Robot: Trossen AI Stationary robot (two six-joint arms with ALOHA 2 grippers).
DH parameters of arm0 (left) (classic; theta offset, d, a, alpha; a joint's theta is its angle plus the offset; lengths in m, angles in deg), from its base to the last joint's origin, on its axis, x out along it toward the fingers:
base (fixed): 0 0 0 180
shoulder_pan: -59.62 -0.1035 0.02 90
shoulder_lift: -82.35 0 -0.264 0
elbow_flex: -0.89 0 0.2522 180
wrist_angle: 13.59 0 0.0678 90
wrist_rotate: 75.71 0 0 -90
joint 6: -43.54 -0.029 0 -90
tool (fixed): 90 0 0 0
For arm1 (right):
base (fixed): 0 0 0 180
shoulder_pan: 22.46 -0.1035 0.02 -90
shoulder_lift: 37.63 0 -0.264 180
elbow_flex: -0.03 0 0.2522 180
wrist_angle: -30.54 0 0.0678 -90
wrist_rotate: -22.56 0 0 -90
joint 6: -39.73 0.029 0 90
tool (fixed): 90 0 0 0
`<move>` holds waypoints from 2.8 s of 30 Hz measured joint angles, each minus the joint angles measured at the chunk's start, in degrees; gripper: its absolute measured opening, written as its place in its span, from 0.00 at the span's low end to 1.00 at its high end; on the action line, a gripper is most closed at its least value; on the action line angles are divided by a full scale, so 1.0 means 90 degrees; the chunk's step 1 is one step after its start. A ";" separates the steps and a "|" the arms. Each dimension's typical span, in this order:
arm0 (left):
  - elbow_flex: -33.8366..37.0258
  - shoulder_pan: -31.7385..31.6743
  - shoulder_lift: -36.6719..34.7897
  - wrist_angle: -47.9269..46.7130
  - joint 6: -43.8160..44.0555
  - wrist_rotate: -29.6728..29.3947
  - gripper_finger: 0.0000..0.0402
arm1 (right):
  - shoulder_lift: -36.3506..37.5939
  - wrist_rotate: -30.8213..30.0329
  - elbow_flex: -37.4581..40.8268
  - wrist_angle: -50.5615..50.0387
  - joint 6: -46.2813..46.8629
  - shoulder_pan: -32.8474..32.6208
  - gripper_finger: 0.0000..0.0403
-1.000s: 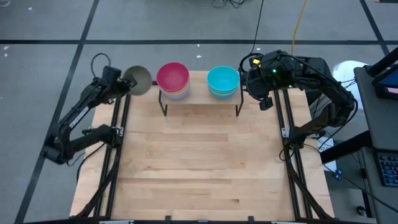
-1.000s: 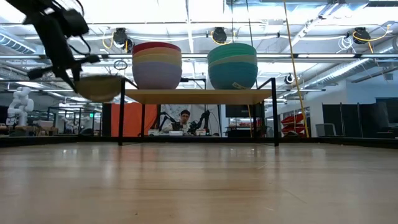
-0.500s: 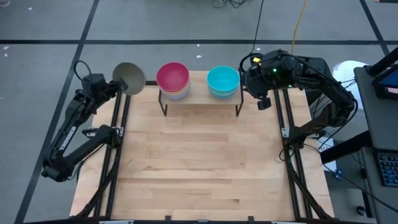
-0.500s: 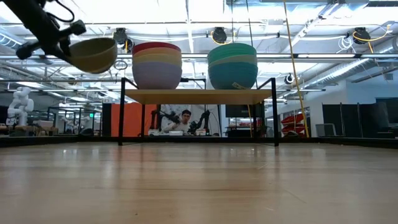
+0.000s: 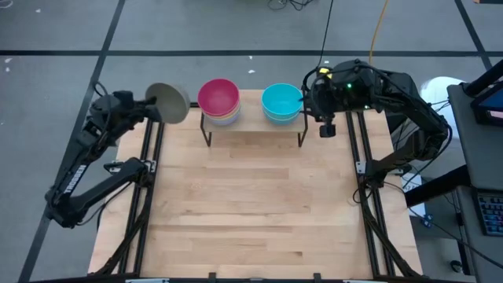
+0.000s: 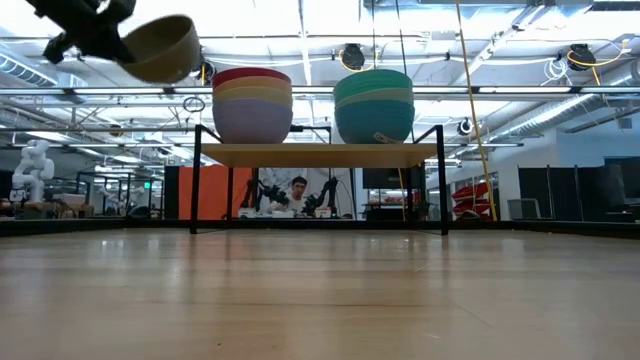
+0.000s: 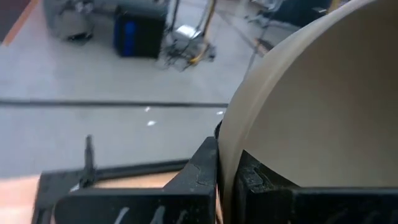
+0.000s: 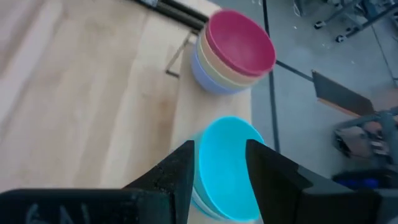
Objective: Place and stack bowls onto a shelf
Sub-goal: Stack the dark brown bowl on top of the sky blue bowl on the shelf
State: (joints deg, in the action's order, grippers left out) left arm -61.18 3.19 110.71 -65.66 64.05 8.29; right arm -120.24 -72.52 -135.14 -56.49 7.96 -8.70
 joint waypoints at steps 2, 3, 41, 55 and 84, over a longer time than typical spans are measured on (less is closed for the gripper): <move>-0.0169 0.0166 0.0000 0.0048 -0.0112 0.0000 0.02 | 0.0000 0.0102 0.0030 0.0124 0.0155 -0.0008 0.34; -0.0245 0.0255 0.0000 0.0081 -0.0163 0.0002 0.02 | 0.0004 0.0089 0.0098 0.0221 0.0222 -0.0025 0.34; -0.2044 0.4976 0.3297 0.2482 -0.2951 -0.3478 0.01 | 0.0053 -0.1563 0.2795 0.4733 -0.0037 -0.0386 0.34; -0.2214 0.5992 0.4843 0.5846 -0.4693 -0.5850 0.01 | 0.0051 -0.2830 0.2795 0.5637 0.0809 -0.1380 0.34; -0.2211 0.6689 0.5258 0.7119 -0.5146 -0.6134 0.01 | 0.0053 -0.3956 0.4191 0.9113 -0.0675 -0.1756 0.24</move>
State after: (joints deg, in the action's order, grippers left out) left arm -81.08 63.39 158.03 -1.60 17.73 -46.92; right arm -119.75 -108.13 -97.42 25.52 1.89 -24.50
